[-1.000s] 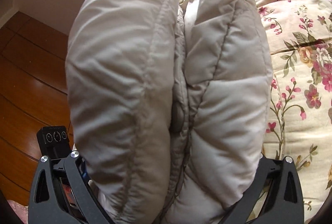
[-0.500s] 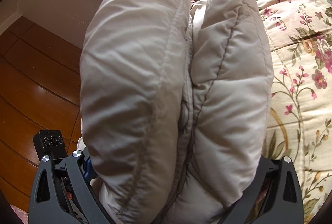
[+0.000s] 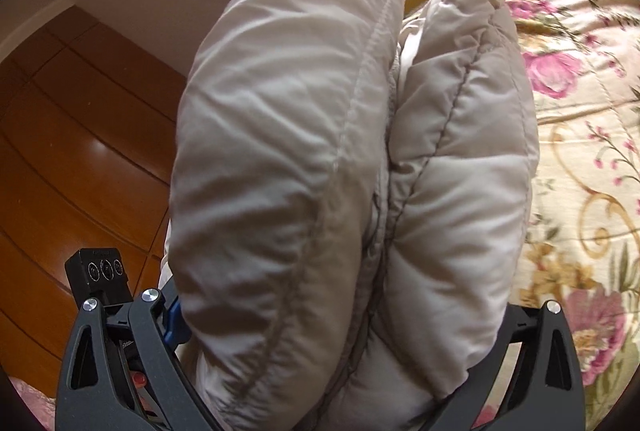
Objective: Fold large clothes
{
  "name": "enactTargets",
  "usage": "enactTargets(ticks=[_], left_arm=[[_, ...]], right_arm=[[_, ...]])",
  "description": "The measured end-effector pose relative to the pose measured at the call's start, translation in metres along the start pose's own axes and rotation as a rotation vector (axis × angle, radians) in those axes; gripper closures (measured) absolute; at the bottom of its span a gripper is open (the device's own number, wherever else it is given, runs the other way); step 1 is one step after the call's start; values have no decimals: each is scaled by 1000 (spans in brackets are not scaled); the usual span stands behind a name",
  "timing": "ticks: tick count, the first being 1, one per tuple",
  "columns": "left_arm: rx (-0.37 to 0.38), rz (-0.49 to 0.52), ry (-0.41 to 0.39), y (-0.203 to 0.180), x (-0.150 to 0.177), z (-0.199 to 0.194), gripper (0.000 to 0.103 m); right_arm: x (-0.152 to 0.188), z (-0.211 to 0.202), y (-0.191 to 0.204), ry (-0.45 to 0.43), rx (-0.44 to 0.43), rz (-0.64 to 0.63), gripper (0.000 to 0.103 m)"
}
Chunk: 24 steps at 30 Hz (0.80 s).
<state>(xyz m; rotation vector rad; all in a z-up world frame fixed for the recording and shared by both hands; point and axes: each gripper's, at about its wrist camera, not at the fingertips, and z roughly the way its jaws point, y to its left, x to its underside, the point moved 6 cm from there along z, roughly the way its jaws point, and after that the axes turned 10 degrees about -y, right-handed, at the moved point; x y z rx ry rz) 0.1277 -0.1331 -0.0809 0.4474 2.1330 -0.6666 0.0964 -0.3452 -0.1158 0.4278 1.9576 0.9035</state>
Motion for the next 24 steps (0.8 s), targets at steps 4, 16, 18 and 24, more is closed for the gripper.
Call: enactTargets(ticks=[4, 16, 18, 24], left_arm=[[-58, -9, -48, 22, -3, -19, 26], [-234, -84, -162, 113, -24, -50, 26], [-261, -101, -179, 130, -30, -50, 26], [-339, -181, -186, 174, -40, -32, 23]], right_arm=[[5, 24, 16, 23, -46, -32, 6], [0, 130, 51, 121, -163, -117, 6], [-3, 148, 54, 129, -175, -130, 6], [-5, 202, 57, 139, -134, -168, 6]])
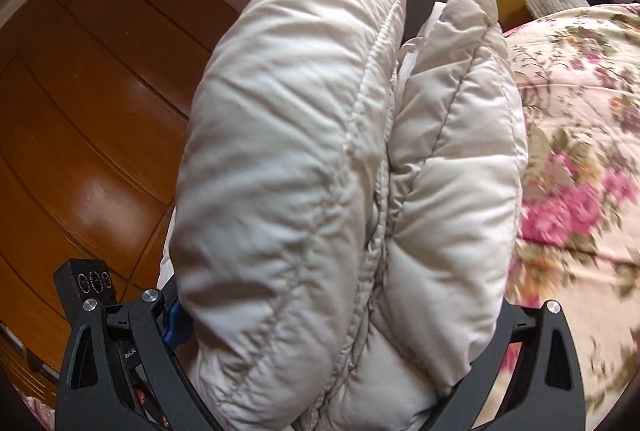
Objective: Fold large clothes
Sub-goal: 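Lower the folded bundle onto the bedspread and open both grippers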
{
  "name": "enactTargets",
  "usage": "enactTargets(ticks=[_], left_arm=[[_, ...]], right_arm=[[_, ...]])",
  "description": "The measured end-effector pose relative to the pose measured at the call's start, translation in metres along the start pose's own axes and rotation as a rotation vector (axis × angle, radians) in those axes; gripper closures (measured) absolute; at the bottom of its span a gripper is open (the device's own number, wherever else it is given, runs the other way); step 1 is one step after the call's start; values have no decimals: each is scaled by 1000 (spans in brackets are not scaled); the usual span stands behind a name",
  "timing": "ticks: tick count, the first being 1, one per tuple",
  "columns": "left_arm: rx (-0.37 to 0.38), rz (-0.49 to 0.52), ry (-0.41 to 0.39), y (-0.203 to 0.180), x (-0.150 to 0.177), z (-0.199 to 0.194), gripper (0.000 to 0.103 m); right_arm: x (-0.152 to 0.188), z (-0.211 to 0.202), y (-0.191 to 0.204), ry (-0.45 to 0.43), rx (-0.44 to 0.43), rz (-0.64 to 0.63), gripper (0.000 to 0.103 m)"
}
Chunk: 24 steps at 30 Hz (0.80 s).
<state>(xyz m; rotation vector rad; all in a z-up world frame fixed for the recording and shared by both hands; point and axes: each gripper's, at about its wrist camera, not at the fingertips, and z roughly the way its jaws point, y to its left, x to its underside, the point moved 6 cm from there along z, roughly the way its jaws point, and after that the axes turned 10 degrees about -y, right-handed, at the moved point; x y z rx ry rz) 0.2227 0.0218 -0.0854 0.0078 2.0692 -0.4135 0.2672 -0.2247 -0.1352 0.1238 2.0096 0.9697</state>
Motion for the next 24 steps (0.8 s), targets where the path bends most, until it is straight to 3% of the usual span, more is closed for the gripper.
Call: enactTargets(ticks=[3, 6, 8, 11, 14, 16, 20, 24], left_arm=[[-36, -44, -15, 8, 3, 13, 13], [-48, -24, -64, 3, 9, 11, 12], [-47, -25, -80, 1, 11, 8, 11], [-48, -40, -92, 3, 12, 6, 10], [-55, -46, -107, 2, 13, 5, 9], [-59, -42, -111, 2, 13, 6, 9], [-59, -51, -116, 4, 14, 4, 7], [-54, -70, -132, 7, 17, 2, 4]], right_arm=[[-5, 10, -25, -25, 48, 57, 3], [-8, -4, -34, -60, 93, 56, 2], [-14, -24, -32, -90, 173, -13, 2], [-32, -80, -14, -260, 357, -174, 2], [-58, -107, 32, -404, 403, -355, 2], [-75, -85, 70, -387, 385, -465, 2], [-90, -18, 105, -283, 406, -615, 2], [-98, 55, 106, -143, 432, -638, 2]])
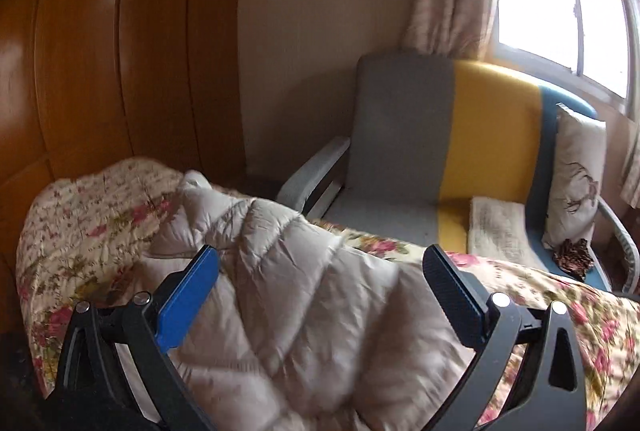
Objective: Fold large clothes
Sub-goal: 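Lower the folded bundle onto the bedspread and open both grippers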
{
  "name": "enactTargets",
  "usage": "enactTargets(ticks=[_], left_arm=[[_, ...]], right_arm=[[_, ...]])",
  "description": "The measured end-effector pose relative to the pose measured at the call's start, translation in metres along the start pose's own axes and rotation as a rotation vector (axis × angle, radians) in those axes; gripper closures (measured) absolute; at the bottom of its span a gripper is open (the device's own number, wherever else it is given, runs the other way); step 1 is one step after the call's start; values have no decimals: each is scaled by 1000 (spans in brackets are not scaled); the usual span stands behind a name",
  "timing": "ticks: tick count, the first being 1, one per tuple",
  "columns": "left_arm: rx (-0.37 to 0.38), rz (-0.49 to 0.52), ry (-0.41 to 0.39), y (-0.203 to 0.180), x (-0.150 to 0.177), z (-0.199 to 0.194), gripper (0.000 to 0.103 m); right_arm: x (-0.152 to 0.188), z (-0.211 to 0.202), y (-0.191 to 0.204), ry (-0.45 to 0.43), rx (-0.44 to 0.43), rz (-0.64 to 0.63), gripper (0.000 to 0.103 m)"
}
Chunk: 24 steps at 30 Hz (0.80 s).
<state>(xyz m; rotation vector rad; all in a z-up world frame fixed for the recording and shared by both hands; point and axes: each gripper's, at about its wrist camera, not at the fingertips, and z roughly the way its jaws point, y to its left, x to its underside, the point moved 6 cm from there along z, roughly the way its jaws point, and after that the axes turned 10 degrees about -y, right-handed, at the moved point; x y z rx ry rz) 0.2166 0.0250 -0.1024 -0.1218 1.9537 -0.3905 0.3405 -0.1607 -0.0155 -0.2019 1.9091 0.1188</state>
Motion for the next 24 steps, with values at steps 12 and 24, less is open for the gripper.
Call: enactTargets(ticks=[12, 24], left_arm=[[200, -56, -38, -10, 1, -8, 4], [140, -104, -20, 4, 0, -11, 3]], right_arm=[[72, 117, -60, 299, 109, 147, 2], [33, 30, -57, 141, 32, 215, 2]])
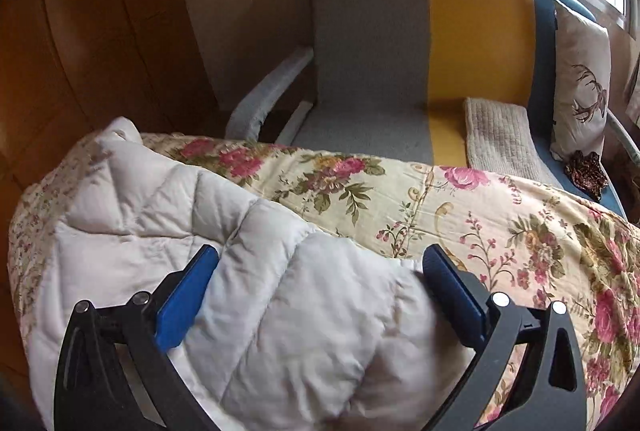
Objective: Fold large clothes
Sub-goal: 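Lower the folded bundle onto the bedspread and open both grippers, then withdraw both grippers from the folded jacket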
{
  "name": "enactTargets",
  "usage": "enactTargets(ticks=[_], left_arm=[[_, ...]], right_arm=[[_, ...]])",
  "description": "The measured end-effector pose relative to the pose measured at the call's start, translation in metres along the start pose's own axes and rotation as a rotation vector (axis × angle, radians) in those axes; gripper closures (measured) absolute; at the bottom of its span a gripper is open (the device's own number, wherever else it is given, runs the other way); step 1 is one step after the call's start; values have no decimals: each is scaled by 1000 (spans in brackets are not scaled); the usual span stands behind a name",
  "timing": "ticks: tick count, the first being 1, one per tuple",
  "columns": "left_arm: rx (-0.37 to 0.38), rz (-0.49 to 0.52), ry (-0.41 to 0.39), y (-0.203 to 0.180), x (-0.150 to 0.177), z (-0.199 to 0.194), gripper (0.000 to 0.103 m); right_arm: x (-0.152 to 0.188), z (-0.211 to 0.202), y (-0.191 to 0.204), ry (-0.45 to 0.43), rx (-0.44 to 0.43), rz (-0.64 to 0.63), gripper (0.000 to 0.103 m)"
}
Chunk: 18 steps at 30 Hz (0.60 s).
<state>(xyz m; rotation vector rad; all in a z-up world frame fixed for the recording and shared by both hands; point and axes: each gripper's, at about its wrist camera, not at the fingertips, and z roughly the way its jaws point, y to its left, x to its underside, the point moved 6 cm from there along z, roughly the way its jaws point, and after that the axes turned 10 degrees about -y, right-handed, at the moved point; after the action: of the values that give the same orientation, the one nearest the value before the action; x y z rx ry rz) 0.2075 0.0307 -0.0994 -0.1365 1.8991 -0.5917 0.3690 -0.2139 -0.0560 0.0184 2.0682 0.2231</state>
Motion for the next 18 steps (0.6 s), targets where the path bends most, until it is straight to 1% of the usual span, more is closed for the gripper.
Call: enactTargets(ticks=[2, 3, 4, 6, 7, 9, 10, 12, 14, 16, 18], left_arm=[[-28, 29, -43, -4, -4, -12, 3], [-30, 43, -57, -7, -4, -18, 3], [-32, 52, -56, -8, -4, -21, 3], [-41, 64, -33, -11, 0, -22, 3], [-40, 64, -21, -12, 1, -24, 3], [-35, 59, -13, -14, -1, -31, 3], [-45, 71, -14, -15, -2, -34, 3], [-85, 122, -12, -17, -4, -44, 3], [-134, 162, -4, -16, -4, -48, 3], [-178, 198, 26, -14, 1, -52, 3], [-187, 222, 40, -15, 7, -58, 3]], right_arm=[[2, -31, -3, -74, 8, 17, 2], [7, -39, -6, -83, 26, 11, 2], [13, -42, -9, -76, 58, -2, 2], [31, -30, -21, -17, 202, -65, 2], [40, -20, -26, 13, 216, -69, 2], [50, -8, -36, 27, 187, 2, 2], [51, -7, -40, 37, 178, 38, 2], [49, -13, -43, 47, 171, 66, 2], [44, -27, -40, 33, 179, 55, 2], [41, -47, -33, -2, 183, 32, 2], [42, -73, -24, -55, 150, 17, 2]])
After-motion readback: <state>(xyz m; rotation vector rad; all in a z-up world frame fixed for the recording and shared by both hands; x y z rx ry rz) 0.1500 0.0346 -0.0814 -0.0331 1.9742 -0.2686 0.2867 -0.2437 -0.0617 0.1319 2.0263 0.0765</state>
